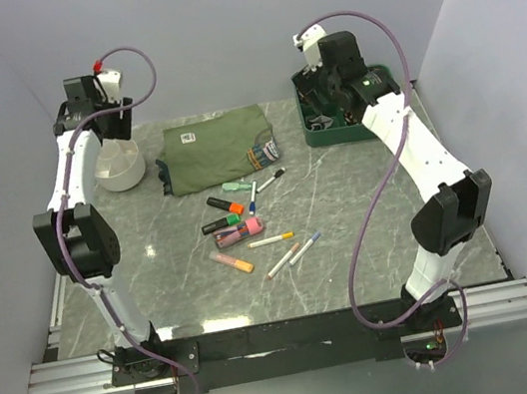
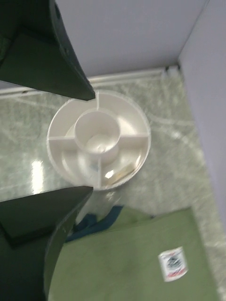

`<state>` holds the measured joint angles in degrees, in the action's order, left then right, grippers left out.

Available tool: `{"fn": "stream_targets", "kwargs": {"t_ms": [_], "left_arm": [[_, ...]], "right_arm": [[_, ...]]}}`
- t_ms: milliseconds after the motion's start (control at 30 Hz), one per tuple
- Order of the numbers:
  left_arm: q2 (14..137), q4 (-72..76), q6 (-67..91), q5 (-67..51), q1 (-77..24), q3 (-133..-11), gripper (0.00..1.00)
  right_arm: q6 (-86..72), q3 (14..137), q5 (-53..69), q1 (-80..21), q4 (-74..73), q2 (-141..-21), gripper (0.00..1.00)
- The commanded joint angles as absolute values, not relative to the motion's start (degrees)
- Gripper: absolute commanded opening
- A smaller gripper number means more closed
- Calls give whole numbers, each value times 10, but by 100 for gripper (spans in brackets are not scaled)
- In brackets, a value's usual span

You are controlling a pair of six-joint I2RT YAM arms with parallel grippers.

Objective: Sort the stationery into containers
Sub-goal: Pick up the storage box at the corner of the board.

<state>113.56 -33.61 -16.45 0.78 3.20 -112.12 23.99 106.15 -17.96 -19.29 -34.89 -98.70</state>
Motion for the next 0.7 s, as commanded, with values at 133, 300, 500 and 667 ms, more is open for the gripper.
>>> {"fn": "stream_targets", "kwargs": {"t_ms": [133,300,500,667], "left_arm": [[1179,-448,-161,-41,13,-1194,60],[1244,-475,-131,-40,12,-1250,52],[1285,-461,-104,-2,4,-1273,49],[1312,-455,-101,23,-9,-1294,47]], "right_arm": [[156,1113,-2,-187,-468,-1007,100],[152,1129,14,-186,-472,-1019,100],[154,1126,20,-186,-472,-1021,100],[148,1120,24,-185,-471,-1023,100]]}}
